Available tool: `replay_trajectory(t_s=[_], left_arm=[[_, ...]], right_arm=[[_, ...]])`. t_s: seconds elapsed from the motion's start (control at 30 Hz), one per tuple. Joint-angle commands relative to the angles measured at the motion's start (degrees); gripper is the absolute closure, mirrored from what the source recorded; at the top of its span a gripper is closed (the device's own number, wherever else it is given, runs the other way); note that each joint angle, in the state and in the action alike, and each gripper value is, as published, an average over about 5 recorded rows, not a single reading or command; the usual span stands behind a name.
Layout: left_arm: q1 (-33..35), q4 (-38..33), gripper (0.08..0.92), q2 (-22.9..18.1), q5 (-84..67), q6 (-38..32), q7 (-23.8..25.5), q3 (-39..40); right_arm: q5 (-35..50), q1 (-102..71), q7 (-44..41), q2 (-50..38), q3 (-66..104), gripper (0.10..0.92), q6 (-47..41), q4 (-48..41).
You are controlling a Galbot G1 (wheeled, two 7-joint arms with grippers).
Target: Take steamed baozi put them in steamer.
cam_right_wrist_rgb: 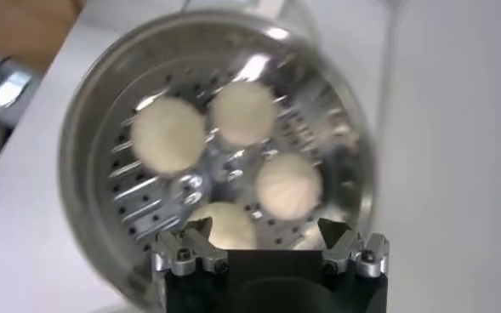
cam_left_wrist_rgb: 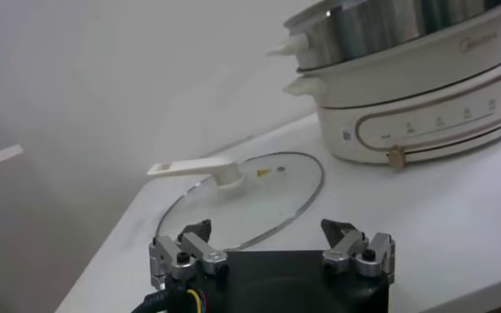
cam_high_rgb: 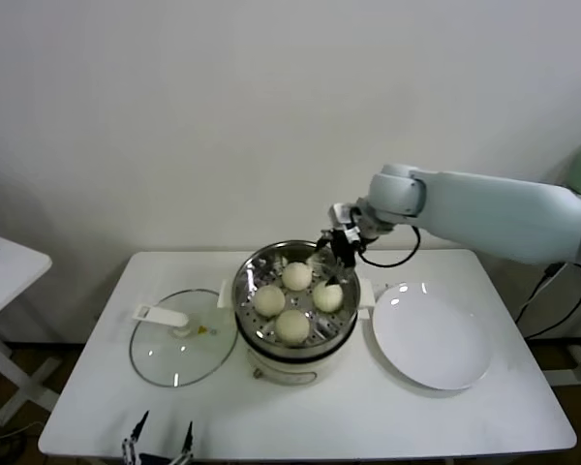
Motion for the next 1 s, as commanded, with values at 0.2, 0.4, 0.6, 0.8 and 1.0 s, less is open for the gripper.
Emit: replay_trajectory(t_s=[0.2, 0.4, 0.6, 0.8, 1.0], left_arm=[[-0.01, -0.33, 0.177, -0.12, 0.37, 0.06, -0.16, 0.40], [-0.17, -0.29, 0.177, -0.16, 0.34, -0.07, -0.35, 0.71], [-0.48, -0.28, 0.177, -0.24, 0.38, 0.14, -0.35, 1.29], [-0.59, -0.36, 0.177, -0.27, 0.07, 0.23, -0.37, 1.57], [-0.79, -0.32, 0.177, -0.44, -0.22, 0.34, -0.36, 1.89]], right_arm=[[3.72, -27.15, 24.85, -20.84, 35.64, 0.203, 2.81, 10.78], [1.67, -47.46, 32.47, -28.00, 53.11, 0.203, 4.69, 18.55], [-0.55, -76.40, 35.82, -30.61, 78.05, 0.203, 6.71, 26.08], [-3.55, -109.54, 36.96, -23.67, 105.40, 0.203, 12.76, 33.25], [-6.60, -130.69, 35.62, -9.72, 117.99, 0.203, 22.06, 34.59]])
